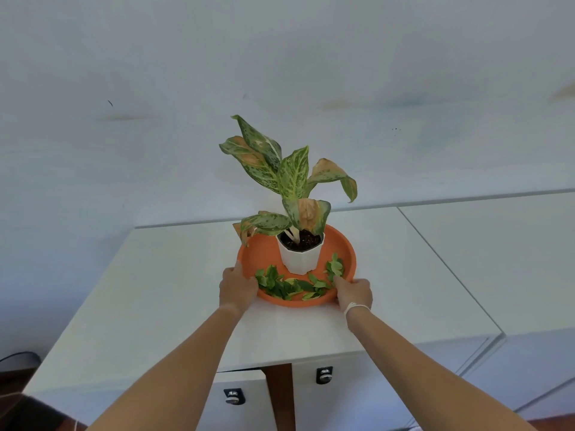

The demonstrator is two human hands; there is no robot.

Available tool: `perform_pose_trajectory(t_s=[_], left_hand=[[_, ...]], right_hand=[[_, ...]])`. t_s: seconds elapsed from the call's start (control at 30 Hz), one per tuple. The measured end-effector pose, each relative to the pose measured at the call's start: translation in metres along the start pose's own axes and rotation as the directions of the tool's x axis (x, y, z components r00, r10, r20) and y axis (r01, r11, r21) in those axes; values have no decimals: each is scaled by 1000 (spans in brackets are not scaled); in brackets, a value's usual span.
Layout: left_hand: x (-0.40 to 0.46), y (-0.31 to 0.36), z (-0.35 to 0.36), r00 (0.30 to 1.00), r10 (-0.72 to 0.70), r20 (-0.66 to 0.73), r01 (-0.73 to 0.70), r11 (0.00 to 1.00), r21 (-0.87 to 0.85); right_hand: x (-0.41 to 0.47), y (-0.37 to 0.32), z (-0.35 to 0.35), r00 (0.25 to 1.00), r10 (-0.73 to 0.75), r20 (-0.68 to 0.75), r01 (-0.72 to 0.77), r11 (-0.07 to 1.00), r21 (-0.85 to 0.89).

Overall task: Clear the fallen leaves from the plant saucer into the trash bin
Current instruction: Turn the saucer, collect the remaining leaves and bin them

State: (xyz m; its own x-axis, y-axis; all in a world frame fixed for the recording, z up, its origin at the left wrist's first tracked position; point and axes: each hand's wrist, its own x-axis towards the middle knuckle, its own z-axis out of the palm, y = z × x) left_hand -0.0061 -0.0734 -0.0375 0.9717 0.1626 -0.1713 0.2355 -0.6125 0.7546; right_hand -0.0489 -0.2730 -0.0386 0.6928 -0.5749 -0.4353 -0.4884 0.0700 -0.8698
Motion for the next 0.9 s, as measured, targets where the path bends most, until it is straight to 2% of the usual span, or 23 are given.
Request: perform_pose_trajectory(t_s=[0.07,0.1,0.17,0.2,0.3,0.37,0.43,0.53,0.6,0.7,0.77,0.9], left_hand=[[-4,3,-2,995,102,-14,-94,959,269],[-7,5,-3,984,175,-5,-161,913,376],[-7,11,-5,954,285,92,-293,831,472],[-6,14,-6,943,291,163,-334,810,482],[1,22,-5,907,232,352,-400,737,544],[6,27,-2,886,169,431,-413,711,569],[13,30,2,876,113,469,-417,668,616],[20,32,8,871,73,486,-421,621,661],[20,31,16,868,77,491,-421,638,645],[15,29,25,894,139,427,-406,655,637],[15,26,27,905,173,390,-397,674,623],[17,21,25,905,240,350,-402,750,525]], right_hand=[[1,-4,-4,986,-152,-72,141,980,-137],[1,-7,-6,964,-261,-59,240,940,-244],[4,-12,-7,899,-430,88,423,795,-434],[6,-14,-7,875,-446,190,476,715,-512],[16,-21,-5,838,-341,427,537,375,-755],[21,-25,-1,834,-263,484,531,148,-835],[28,-28,5,842,-211,496,513,32,-858],[33,-35,11,857,-137,497,498,-31,-867],[34,-36,14,856,-121,503,499,-64,-864],[31,-37,18,852,-134,506,498,-91,-863],[29,-35,20,846,-151,512,509,-62,-859],[22,-30,27,837,-157,525,542,98,-835]])
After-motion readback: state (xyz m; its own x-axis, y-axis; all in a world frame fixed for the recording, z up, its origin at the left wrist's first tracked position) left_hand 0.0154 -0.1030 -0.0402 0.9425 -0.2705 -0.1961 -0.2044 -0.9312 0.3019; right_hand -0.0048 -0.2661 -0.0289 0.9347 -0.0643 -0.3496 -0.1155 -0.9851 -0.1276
